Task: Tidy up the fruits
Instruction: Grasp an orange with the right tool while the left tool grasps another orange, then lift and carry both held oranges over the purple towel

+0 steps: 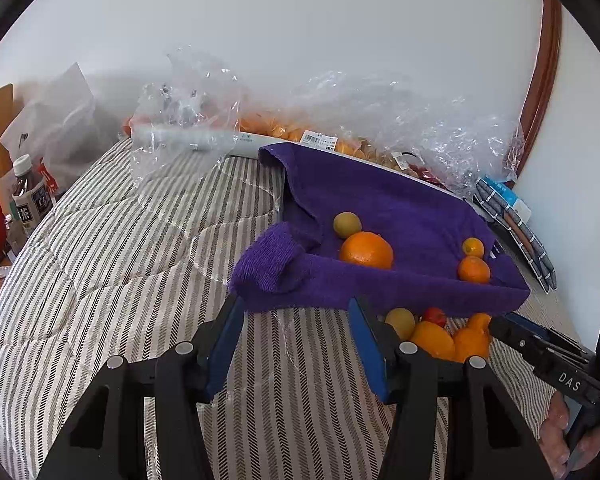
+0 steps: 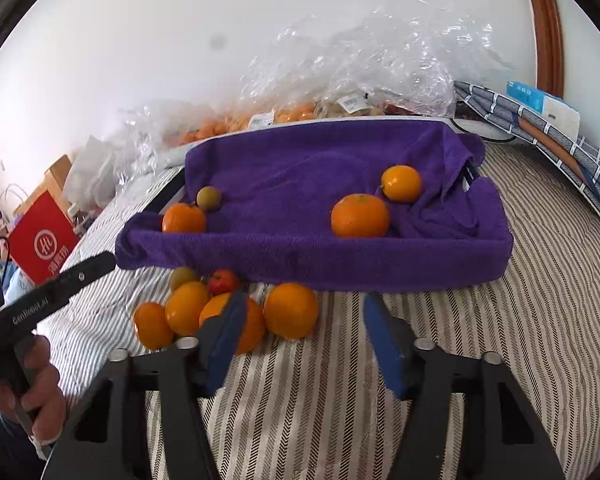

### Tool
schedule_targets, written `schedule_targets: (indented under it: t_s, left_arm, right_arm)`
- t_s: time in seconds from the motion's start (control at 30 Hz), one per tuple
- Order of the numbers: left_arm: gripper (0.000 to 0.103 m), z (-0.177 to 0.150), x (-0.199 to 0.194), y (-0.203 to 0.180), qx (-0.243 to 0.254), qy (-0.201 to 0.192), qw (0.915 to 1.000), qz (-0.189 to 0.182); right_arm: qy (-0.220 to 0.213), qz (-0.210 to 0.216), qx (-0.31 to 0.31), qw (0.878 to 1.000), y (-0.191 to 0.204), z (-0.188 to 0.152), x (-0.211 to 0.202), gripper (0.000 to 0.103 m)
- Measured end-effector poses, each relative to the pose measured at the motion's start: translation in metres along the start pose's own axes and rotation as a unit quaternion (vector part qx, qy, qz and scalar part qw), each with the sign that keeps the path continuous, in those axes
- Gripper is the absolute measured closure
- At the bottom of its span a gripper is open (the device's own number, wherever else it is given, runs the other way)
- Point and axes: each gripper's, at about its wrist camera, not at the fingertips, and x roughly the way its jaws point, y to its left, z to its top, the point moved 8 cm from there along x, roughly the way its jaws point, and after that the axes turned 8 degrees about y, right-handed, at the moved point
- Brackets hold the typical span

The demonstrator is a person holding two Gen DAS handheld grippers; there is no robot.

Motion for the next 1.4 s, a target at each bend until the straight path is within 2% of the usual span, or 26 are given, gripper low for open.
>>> schedule_targets:
  t_s: [0.1,0.23,0.33,0.4,0.5,0.67,0.73,0.8,0.9,0.97,1.07,1.13,1.4]
  left_arm:
    - [0.051,0.0,0.001,0.001,-0.002,0.003,1.0,-0.001]
    - [0.051,0.0,0.002,0.0,-0.001,0.004,1.0,-0.002]
    - [0.051,0.0,0.003,0.0,0.002,0.006,1.0,-0.003]
    - [0.051,-0.001,0.003,-0.002,0.002,0.009,0.9999,-0.006]
    - [0.051,-0.006,0.005,-0.011,0.014,0.023,0.9991,-0.031]
    - [0.051,-0.017,0.002,-0.041,0.064,0.033,0.9944,-0.077]
    - [0.051,-0.023,0.005,-0.051,0.077,0.049,0.992,-0.087]
    - [0.051,-0.027,0.008,-0.058,0.083,0.063,0.9902,-0.093]
    - [0.051,-0.033,0.009,-0.068,0.076,0.083,0.9857,-0.126]
    - [0.052,-0.037,0.016,-0.073,0.076,0.096,0.9861,-0.112]
    - [0.058,-0.041,0.022,-0.079,0.097,0.106,0.9856,-0.09]
    - [0.068,-0.043,0.021,-0.08,0.102,0.103,0.9855,-0.088]
    - [0.069,-0.036,0.011,-0.064,0.065,0.069,0.9915,-0.089]
  right_arm:
    - [0.015,0.004,0.002,1.0,-0.002,0.003,0.007,0.06]
    - [0.034,0.025,-0.005,0.999,0.006,0.004,0.015,0.062]
    - [0.044,0.0,-0.022,0.999,0.011,0.004,0.024,0.064]
    - [0.047,0.002,-0.023,0.999,0.013,0.005,0.026,0.07]
    - [0.036,-0.008,-0.021,0.999,0.005,0.004,0.019,0.07]
    - [0.023,-0.032,-0.016,0.999,-0.015,-0.003,0.002,0.07]
    - [0.024,-0.047,-0.018,0.998,-0.024,-0.009,-0.003,0.07]
    - [0.028,-0.056,-0.018,0.998,-0.033,-0.015,-0.008,0.07]
    - [0.034,-0.053,-0.02,0.998,-0.039,-0.024,-0.01,0.07]
    - [0.041,-0.057,-0.023,0.997,-0.04,-0.027,-0.009,0.07]
    - [0.048,-0.053,-0.019,0.997,-0.042,-0.029,-0.007,0.07]
    - [0.055,-0.048,-0.014,0.997,-0.042,-0.03,-0.004,0.07]
    - [0.046,-0.05,-0.008,0.998,-0.044,-0.03,-0.008,0.07]
